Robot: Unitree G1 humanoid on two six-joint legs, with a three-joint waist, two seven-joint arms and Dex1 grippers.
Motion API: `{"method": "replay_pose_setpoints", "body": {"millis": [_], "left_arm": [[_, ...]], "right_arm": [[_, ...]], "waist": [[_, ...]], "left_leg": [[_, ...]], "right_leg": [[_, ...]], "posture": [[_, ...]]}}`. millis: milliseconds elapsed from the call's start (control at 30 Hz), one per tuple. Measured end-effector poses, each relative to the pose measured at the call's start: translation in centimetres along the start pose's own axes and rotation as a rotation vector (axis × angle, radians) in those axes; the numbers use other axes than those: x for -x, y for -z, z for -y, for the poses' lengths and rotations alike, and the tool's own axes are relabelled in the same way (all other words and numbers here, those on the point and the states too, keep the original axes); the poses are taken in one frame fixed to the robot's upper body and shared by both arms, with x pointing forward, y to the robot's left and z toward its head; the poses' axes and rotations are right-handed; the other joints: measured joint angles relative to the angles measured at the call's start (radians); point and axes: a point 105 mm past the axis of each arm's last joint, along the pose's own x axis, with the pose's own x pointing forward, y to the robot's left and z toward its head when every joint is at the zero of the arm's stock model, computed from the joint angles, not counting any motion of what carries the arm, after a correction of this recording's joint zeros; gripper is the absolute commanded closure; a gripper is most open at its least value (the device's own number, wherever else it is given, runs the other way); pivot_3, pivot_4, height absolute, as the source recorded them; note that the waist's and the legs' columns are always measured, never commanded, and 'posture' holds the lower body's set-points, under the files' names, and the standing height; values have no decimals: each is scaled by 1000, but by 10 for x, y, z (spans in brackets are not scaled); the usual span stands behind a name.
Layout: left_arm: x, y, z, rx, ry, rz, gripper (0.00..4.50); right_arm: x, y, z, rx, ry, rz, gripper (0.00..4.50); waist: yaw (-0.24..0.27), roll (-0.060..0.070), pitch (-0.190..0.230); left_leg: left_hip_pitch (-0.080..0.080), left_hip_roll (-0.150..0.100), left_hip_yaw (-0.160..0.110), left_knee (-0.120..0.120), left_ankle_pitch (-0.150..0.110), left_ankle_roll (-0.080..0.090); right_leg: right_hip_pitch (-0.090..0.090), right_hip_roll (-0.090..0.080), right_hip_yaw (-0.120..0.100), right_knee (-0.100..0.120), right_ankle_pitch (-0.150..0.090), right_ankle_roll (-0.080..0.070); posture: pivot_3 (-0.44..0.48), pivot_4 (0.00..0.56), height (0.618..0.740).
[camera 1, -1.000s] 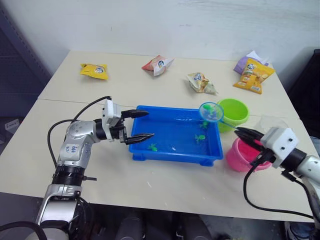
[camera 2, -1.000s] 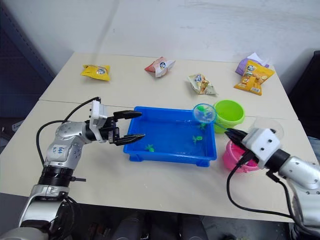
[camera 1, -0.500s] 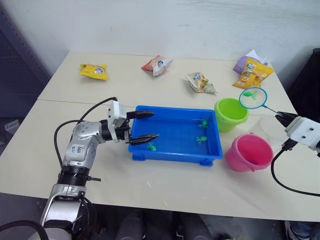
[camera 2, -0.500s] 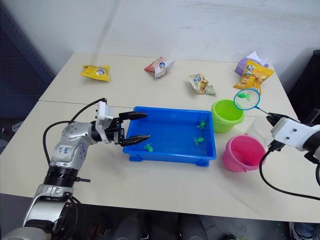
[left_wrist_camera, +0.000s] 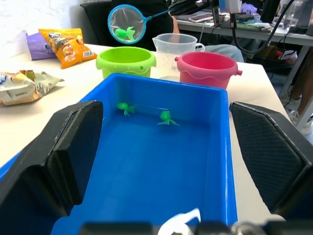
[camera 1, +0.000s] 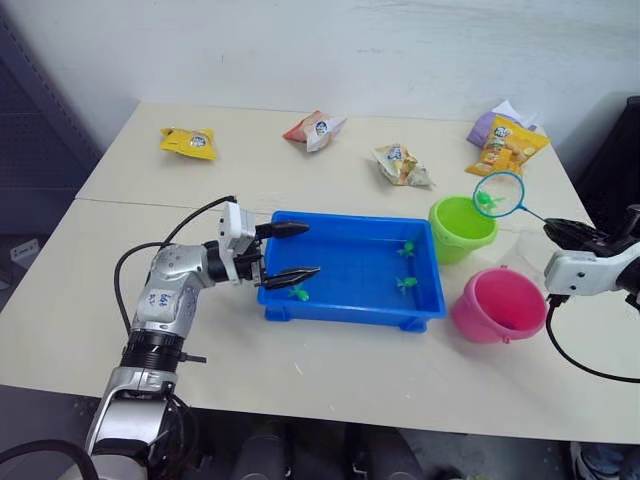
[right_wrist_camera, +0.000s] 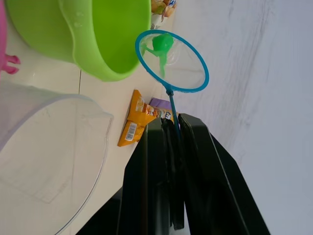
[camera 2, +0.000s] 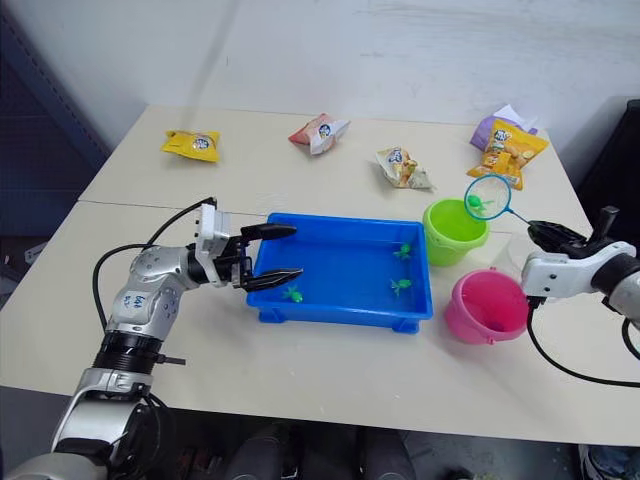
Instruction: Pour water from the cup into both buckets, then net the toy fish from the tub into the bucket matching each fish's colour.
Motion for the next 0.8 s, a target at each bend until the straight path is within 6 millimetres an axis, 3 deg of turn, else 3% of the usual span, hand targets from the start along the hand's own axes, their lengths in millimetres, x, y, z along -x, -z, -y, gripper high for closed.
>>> {"method": "replay_pose_setpoints", "body": {"millis": [100,200,333,533,800], "left_arm": [[-4,-3,-1,-10,7,7,41],[-9,-9,-3,-27,14,17,41],[-12,-7,-2,-22,13,18,41],[-16,-7,-1,-5,14,27,41],[-17,-9,-3,-6,6,26,41]], "right_arm": [[1,-4,6,110,42,36,4500],[1,-6,0,188,53,73,4500],[-2,-4,-11,226,71,89,4500],[-8,6,-6,303,148,75,4500],[-13,0,-7,317,175,115,4500]], "waist": [[-1,0,0],[0,0,0],[-2,0,0],[-5,0,0],[-3,1,0]], "left_leg": [[0,0,0,0,0,0],[0,0,0,0,0,-1],[0,0,1,0,1,-1],[0,0,2,0,1,-2],[0,0,2,0,1,-2]], "right_leg": [[0,0,0,0,0,0],[0,0,0,0,0,0],[0,1,1,0,0,0],[-1,1,1,1,0,0],[-1,1,1,1,0,0]], "posture": [[0,150,738],[0,150,738],[0,150,738],[0,150,738],[0,150,738]]}}
